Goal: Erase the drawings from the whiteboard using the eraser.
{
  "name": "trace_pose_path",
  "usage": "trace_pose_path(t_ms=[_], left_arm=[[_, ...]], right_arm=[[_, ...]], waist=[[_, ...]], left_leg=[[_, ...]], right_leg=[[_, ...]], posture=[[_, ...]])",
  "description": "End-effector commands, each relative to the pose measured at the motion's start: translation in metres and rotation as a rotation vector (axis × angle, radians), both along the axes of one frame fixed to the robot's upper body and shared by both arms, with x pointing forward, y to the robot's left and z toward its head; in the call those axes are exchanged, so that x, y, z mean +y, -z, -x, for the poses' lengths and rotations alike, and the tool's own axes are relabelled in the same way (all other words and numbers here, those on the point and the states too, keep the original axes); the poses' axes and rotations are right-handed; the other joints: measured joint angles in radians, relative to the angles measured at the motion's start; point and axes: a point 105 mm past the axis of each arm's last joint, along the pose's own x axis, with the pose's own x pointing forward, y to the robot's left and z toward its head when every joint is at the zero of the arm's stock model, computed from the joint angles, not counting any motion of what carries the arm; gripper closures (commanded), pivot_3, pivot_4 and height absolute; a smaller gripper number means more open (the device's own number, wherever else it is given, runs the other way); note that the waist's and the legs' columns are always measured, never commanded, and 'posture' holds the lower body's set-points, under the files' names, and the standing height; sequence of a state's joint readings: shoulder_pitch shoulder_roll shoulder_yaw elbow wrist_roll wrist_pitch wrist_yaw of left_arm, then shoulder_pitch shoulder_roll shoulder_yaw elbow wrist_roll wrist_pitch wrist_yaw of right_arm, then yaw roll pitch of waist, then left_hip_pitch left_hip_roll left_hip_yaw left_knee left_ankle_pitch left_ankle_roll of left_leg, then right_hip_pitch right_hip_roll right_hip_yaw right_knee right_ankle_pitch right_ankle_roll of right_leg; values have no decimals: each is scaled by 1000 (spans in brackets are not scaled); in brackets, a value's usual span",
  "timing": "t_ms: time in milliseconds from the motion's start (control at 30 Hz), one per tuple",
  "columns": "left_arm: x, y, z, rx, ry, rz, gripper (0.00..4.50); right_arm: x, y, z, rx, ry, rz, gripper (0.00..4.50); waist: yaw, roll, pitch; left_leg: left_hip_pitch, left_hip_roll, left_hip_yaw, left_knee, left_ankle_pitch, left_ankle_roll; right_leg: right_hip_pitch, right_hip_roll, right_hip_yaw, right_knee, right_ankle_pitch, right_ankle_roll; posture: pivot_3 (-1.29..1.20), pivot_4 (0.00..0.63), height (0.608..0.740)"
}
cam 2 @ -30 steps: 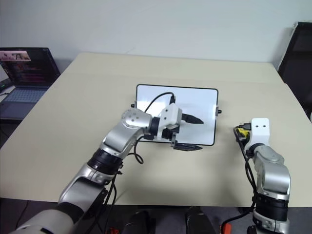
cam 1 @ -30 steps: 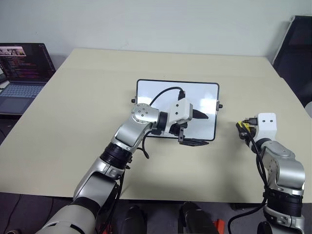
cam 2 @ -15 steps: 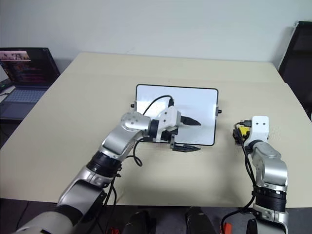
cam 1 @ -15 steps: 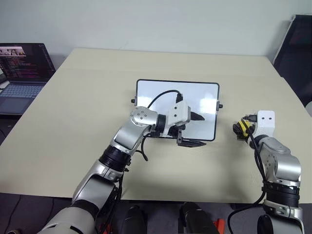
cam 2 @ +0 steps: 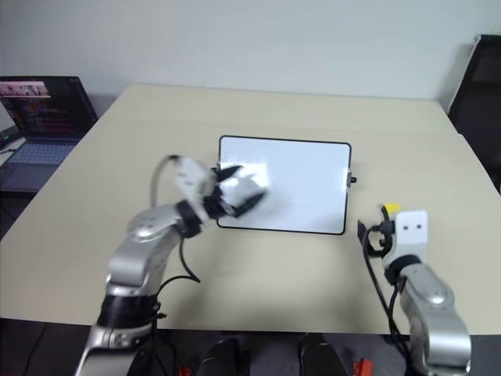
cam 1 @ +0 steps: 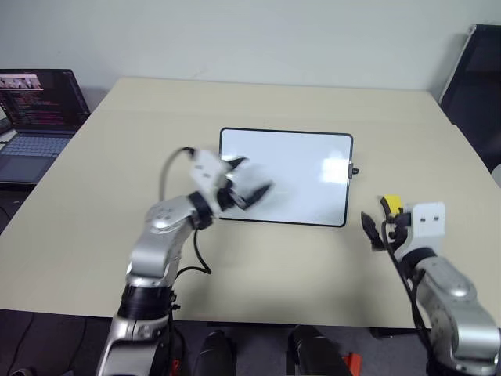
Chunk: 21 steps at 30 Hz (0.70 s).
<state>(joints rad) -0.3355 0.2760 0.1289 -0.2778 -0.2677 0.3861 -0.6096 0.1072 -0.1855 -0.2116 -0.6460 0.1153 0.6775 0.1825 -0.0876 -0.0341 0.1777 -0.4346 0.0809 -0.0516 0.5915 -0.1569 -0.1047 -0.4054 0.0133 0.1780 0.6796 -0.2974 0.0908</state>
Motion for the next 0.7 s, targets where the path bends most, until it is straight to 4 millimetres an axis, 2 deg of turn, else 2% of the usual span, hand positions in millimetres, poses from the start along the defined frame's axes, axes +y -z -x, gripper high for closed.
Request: trace_pose_path(t_ms=[33, 100, 233, 267, 367, 500, 600, 700], left_arm=[[27, -5, 20, -39, -193, 45, 0], [41, 12, 27, -16, -309, 22, 0], [77, 53, 41, 105, -521, 4, 0], [77, 57, 43, 113, -543, -2, 0], [97, 65, 49, 142, -639, -5, 0], [103, 74, 57, 173, -685, -14, 0], [99, 81, 57, 196, -668, -22, 0], [92, 79, 48, 183, -632, -22, 0]], right_arm=[[-9, -27, 8, -243, 73, 45, 36], [-9, -20, 14, -281, 75, 47, 36], [-15, 4, 22, -258, 93, -66, 36], [-21, 7, 21, -254, 99, -72, 36], [-35, 16, 19, -231, 107, -74, 36], [-51, 15, 12, -212, 91, -43, 36], [-51, 15, 11, -191, 75, -30, 36], [-51, 18, 10, -162, 70, -3, 36]], waist=[[1, 0, 0], [1, -1, -1], [3, -5, -3], [1, -6, -3], [1, -6, -3], [0, -6, -3], [1, -6, -3], [3, -6, -3]], left_leg=[[0, 0, 0, 0, 0, 0], [1, 0, 0, 1, 0, 0], [3, -1, 0, 4, 0, 0], [4, -1, 0, 4, 0, 0], [4, -1, 0, 4, 0, 0], [4, -2, 0, 5, 0, 0], [4, -2, 0, 3, 0, 0], [3, -2, 0, 1, 0, 0]], right_leg=[[0, 0, 0, 0, 0, 0], [1, 0, 0, 0, -2, -4], [1, -1, 0, 0, -2, -6], [1, -1, 0, 0, -1, -6], [0, -2, 1, -2, -1, -8], [0, -2, 1, -3, 0, -8], [0, -2, 1, -3, -1, -8], [1, -2, 0, -3, -1, -8]], posture=[[0, 150, 740], [0, 150, 740], [0, 150, 740], [0, 150, 740], [0, 150, 740], [0, 150, 740], [0, 150, 740], [0, 150, 740]])
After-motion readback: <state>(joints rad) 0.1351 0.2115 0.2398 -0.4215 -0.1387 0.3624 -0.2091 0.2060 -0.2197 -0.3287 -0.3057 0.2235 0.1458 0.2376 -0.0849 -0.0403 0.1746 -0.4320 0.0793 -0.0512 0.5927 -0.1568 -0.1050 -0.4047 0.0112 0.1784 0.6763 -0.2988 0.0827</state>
